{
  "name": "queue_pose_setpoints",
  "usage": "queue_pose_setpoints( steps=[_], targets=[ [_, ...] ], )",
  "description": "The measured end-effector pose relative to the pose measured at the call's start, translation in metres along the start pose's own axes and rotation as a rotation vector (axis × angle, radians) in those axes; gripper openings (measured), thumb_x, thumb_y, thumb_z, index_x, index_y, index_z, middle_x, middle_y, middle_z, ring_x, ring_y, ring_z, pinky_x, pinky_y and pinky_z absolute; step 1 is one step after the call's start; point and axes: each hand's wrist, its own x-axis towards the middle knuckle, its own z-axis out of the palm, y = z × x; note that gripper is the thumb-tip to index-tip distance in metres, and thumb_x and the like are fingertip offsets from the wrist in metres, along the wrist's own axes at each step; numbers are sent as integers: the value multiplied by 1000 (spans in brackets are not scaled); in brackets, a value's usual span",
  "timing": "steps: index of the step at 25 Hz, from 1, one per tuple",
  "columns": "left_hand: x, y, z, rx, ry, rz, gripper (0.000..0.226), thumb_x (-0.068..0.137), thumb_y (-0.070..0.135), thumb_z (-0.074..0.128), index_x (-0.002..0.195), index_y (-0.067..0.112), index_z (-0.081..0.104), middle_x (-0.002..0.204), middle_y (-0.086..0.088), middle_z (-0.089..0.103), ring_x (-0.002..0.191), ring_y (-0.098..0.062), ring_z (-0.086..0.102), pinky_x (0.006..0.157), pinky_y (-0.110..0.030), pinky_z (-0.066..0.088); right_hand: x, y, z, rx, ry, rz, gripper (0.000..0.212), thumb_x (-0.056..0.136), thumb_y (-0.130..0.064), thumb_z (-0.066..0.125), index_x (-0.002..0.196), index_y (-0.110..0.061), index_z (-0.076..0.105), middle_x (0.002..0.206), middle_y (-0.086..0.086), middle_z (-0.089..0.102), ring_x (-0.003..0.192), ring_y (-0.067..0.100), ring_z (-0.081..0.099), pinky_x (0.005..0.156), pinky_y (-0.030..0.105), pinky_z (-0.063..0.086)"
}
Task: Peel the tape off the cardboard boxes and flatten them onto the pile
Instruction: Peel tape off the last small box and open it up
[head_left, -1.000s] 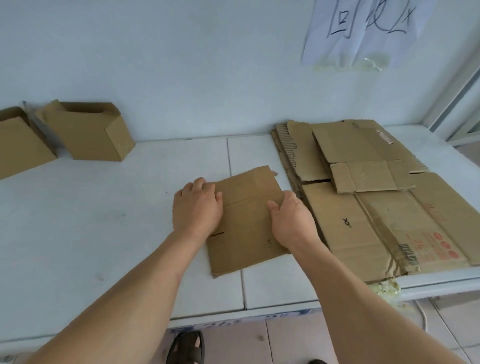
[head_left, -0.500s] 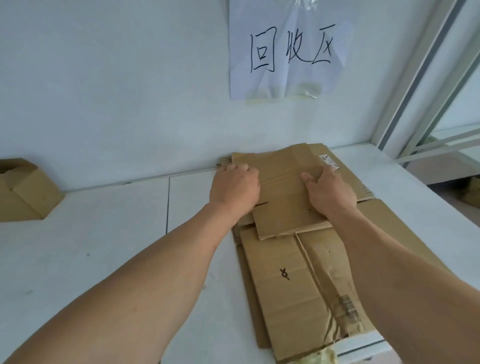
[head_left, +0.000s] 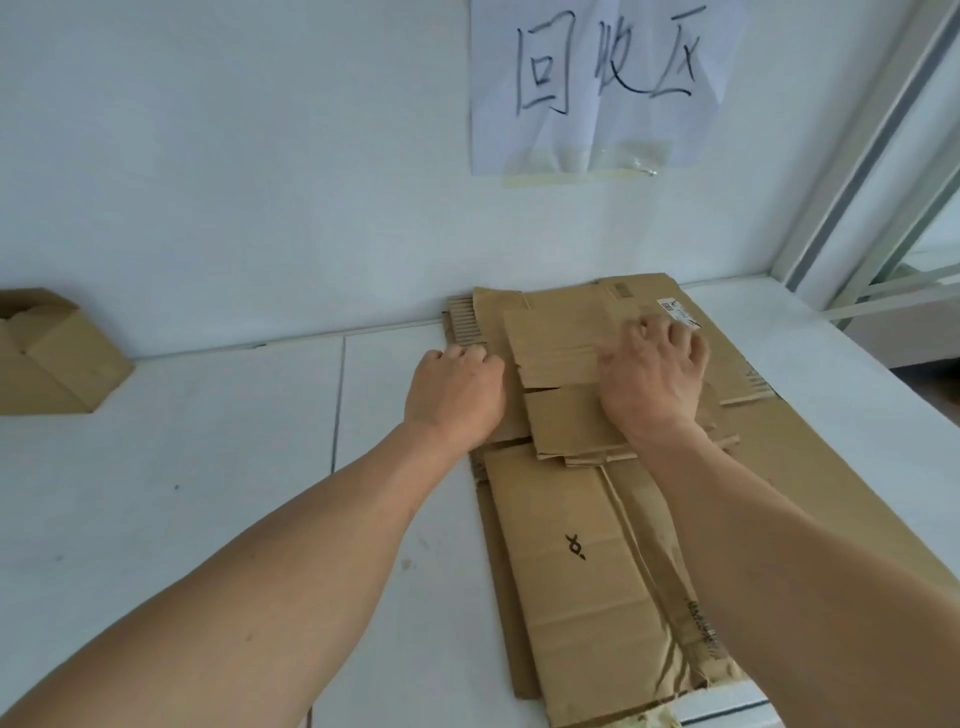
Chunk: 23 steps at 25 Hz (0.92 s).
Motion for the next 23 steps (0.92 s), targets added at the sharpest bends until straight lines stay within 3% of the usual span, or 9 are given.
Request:
queue_pose_setpoints(
  steps=[5, 10, 13, 15, 18, 20, 23],
  targets=[
    [-61, -101, -24, 79, 13, -132, 29, 100, 26, 36, 106, 16, 63, 106, -3, 63, 97, -26, 57, 81, -35, 39, -35, -129, -23, 96, 2, -345, 36, 100, -33, 33, 120, -16, 60, 128, 6, 55, 118, 29, 45, 104, 42, 26],
    [-130, -227, -41, 92, 64, -361, 29, 98, 26, 39, 99, 13, 65, 102, -4, 64, 91, -26, 57, 73, -36, 40, -69, -269, -32, 194, -104, -557, 39, 103, -36, 31, 129, -18, 53, 134, 3, 50, 123, 27, 44, 103, 38, 30],
    [-161, -297, -45, -7, 216, -562, 26, 98, 26, 42, 98, 11, 63, 101, -5, 61, 87, -27, 56, 64, -33, 36, -83, -352, -40, 321, -168, -620, 41, 104, -38, 30, 134, -17, 50, 136, 4, 49, 124, 26, 44, 102, 38, 31],
    [-174, -339, -42, -125, 400, -732, 25, 97, 27, 45, 102, 7, 59, 102, -10, 59, 88, -31, 56, 63, -33, 37, -88, -405, -43, 437, -232, -638, 45, 104, -42, 32, 140, -17, 45, 141, 4, 46, 127, 26, 42, 103, 39, 32],
    [-177, -396, -31, -504, 659, -1031, 44, 101, 35, 43, 132, 4, 45, 130, -16, 48, 111, -33, 53, 82, -37, 43, -88, -470, -37, 608, -379, -627, 68, 98, -52, 44, 153, -19, 21, 157, 2, 27, 136, 24, 36, 108, 41, 35],
    [-172, -434, -23, -814, 704, -1159, 63, 100, 49, 37, 147, 7, 29, 149, -13, 33, 132, -30, 40, 105, -39, 37, -83, -507, -25, 684, -499, -581, 92, 90, -56, 58, 157, -23, 3, 163, -3, 11, 142, 23, 31, 110, 43, 37],
    [-162, -471, -14, -1168, 705, -1237, 77, 95, 66, 28, 156, 21, 11, 161, -1, 16, 146, -23, 21, 118, -42, 20, -67, -540, -5, 776, -602, -526, 115, 81, -52, 73, 155, -28, -11, 164, -9, -3, 146, 22, 26, 107, 43, 42]
  ],
)
